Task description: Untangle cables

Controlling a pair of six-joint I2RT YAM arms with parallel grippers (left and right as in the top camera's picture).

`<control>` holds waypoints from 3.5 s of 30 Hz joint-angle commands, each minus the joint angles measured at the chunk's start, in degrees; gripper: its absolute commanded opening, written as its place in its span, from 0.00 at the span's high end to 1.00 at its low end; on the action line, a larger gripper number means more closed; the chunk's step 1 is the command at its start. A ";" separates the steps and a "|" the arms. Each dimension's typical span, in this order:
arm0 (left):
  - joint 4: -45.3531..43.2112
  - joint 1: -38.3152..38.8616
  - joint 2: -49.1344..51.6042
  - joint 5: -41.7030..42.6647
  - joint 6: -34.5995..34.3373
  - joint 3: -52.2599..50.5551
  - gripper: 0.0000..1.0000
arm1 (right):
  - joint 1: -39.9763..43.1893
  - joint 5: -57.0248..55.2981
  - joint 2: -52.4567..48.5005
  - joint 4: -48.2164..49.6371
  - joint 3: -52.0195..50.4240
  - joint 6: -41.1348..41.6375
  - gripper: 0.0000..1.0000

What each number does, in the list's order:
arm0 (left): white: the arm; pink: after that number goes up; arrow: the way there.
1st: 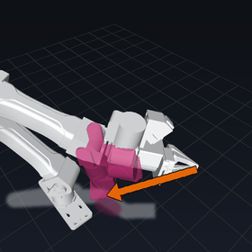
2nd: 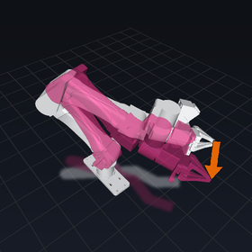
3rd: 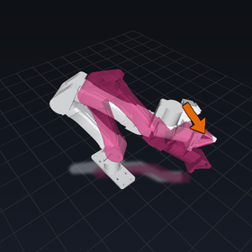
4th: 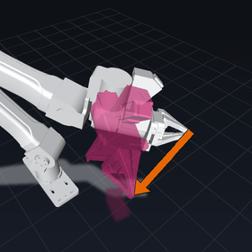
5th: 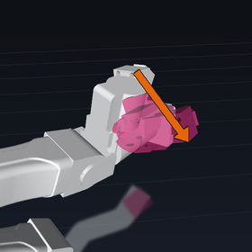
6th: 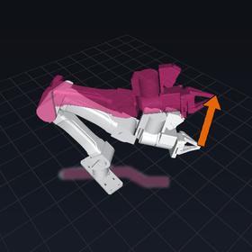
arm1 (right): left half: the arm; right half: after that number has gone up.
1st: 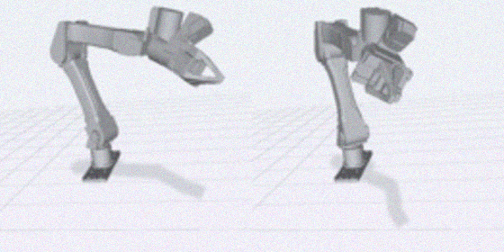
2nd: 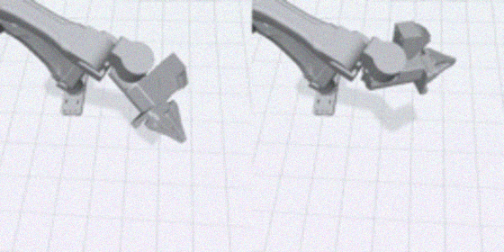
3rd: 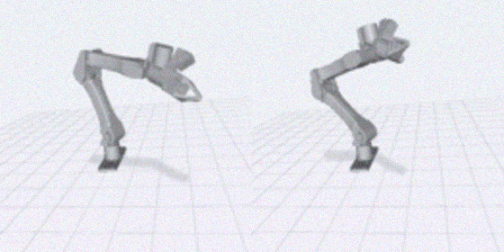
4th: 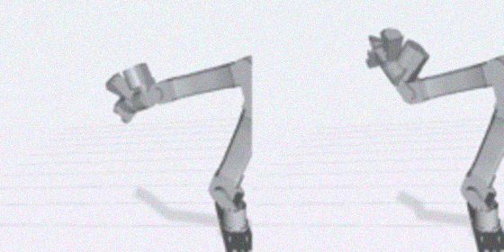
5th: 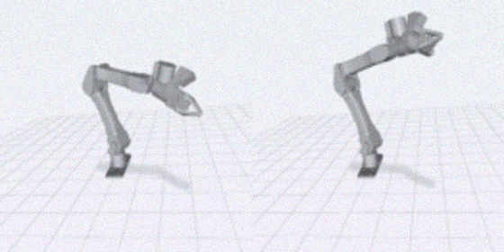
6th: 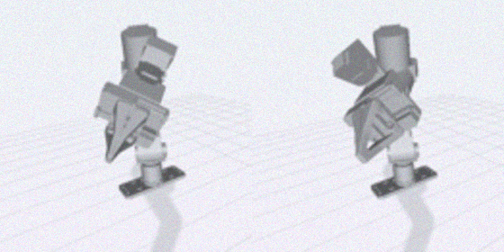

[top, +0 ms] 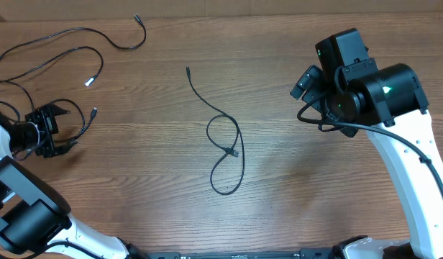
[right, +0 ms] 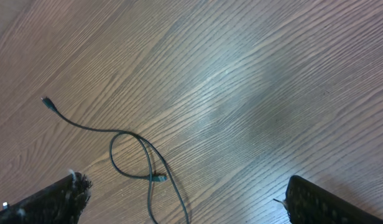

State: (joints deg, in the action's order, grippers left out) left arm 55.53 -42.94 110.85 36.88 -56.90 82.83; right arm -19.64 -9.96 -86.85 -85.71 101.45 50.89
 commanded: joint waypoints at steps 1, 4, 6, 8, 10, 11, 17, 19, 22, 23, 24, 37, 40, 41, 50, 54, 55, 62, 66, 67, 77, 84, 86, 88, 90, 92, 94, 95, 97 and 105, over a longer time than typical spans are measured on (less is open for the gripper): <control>-0.09 0.22 -1.49 -1.53 7.98 4.44 0.18 | -0.24 -0.94 0.04 0.11 -0.24 -0.39 0.00; 1.33 0.26 -1.49 -7.89 14.95 9.46 0.17 | -0.24 -0.94 0.04 0.11 -0.24 -0.39 0.00; 3.04 0.55 -1.49 -13.66 20.46 12.94 0.16 | -0.24 -0.94 0.04 0.11 -0.24 -0.39 0.00; 2.38 1.25 -1.49 -16.65 32.85 14.84 0.15 | -0.24 -0.94 0.04 0.11 -0.24 -0.39 0.00; 1.36 1.60 -1.44 -17.46 36.63 14.67 0.11 | -0.24 -0.94 0.04 0.09 -0.24 -0.39 0.00; 1.09 1.77 -1.44 -18.32 37.68 14.67 0.06 | -0.24 -0.94 0.04 0.11 -0.24 -0.39 0.00; -2.23 3.39 -1.44 -24.00 41.03 14.47 0.06 | -0.24 -0.94 0.04 0.11 -0.24 -0.39 0.00; -5.14 4.24 -1.44 -24.00 43.04 13.46 0.07 | -0.24 -0.94 0.04 0.11 -0.24 -0.39 0.00; -11.50 5.11 -1.44 -26.12 43.65 11.32 0.06 | -0.22 -0.94 0.04 0.11 -0.24 -0.39 0.00; -12.20 5.16 -1.44 -26.77 43.65 11.17 0.06 | -0.24 -0.94 0.04 0.11 -0.24 -0.39 0.00; -13.20 5.20 -1.44 -27.87 43.65 10.95 0.06 | -0.24 -0.94 0.04 0.11 -0.24 -0.39 0.00; -35.98 5.20 2.27 -31.36 43.78 -0.15 0.22 | -0.24 -0.94 0.04 0.11 -0.24 -0.39 0.00; -34.29 5.16 4.07 -31.30 44.92 -0.17 0.21 | -0.22 -0.94 0.04 0.11 -0.24 -0.39 0.00; -34.16 4.98 3.82 -30.36 44.17 -0.15 0.22 | -0.24 -0.94 0.04 0.11 -0.24 -0.39 0.00; -38.42 4.39 -2.21 23.47 9.97 0.81 0.07 | -0.24 -0.94 0.04 0.11 -0.24 -0.39 0.00; -38.32 13.66 -2.21 37.59 11.56 0.81 0.02 | -0.24 -0.94 0.04 0.11 -0.24 -0.39 0.00; -37.94 17.90 -2.21 39.95 15.80 0.81 0.00 | -0.24 -0.94 0.04 0.11 -0.24 -0.39 0.00; -25.42 36.46 -2.21 25.77 30.05 0.81 0.00 | -0.24 -0.94 0.04 0.11 -0.24 -0.39 0.00; -14.99 44.19 -2.21 0.42 32.79 0.81 0.00 | -0.24 -0.94 0.04 0.11 -0.24 -0.39 0.00; -12.68 45.75 -2.21 -4.68 33.09 0.83 0.00 | -0.24 -0.94 0.04 0.11 -0.24 -0.39 0.00; -0.26 65.68 -2.21 -33.24 35.56 0.96 0.00 | -0.24 -0.20 0.04 0.92 -0.24 0.04 0.00; 0.17 66.60 -2.21 -26.53 39.74 0.90 0.00 | -0.22 6.58 0.04 1.27 -0.24 -0.04 0.00; 0.55 67.41 -2.21 -21.88 45.09 0.90 0.00 | 0.55 2.56 0.04 -0.28 -0.24 -0.22 0.00; 1.29 68.04 -2.21 -21.79 45.18 0.90 0.00 | 3.45 0.50 0.04 -2.49 -0.24 -0.20 0.00; 1.46 69.29 -2.21 -21.81 45.18 0.90 0.00 | 11.43 0.09 0.04 -6.43 -0.24 -0.20 0.00; 1.40 70.29 -2.21 -21.81 45.13 0.90 0.00 | 18.58 -0.96 0.04 -9.40 -0.24 -0.22 0.00; 0.94 71.17 -2.21 -21.81 45.16 0.90 0.00 | 23.69 -0.94 0.04 -10.91 -0.24 -0.20 0.00; 0.52 71.52 -2.21 -21.81 45.13 0.90 0.00 | 25.20 -0.94 0.04 -10.73 -0.24 -0.20 0.00; -0.76 72.26 -2.21 -21.81 45.03 0.87 0.00 | 27.54 -0.94 0.04 -10.34 -0.24 -0.20 0.00; -3.48 74.88 0.22 -22.47 41.79 0.74 0.02 | 28.50 -0.94 0.04 -8.48 -0.24 -0.17 0.00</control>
State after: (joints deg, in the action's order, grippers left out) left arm 52.21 31.20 109.93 14.37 -13.58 83.40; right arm 8.62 -10.11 -86.89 -94.41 101.45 50.74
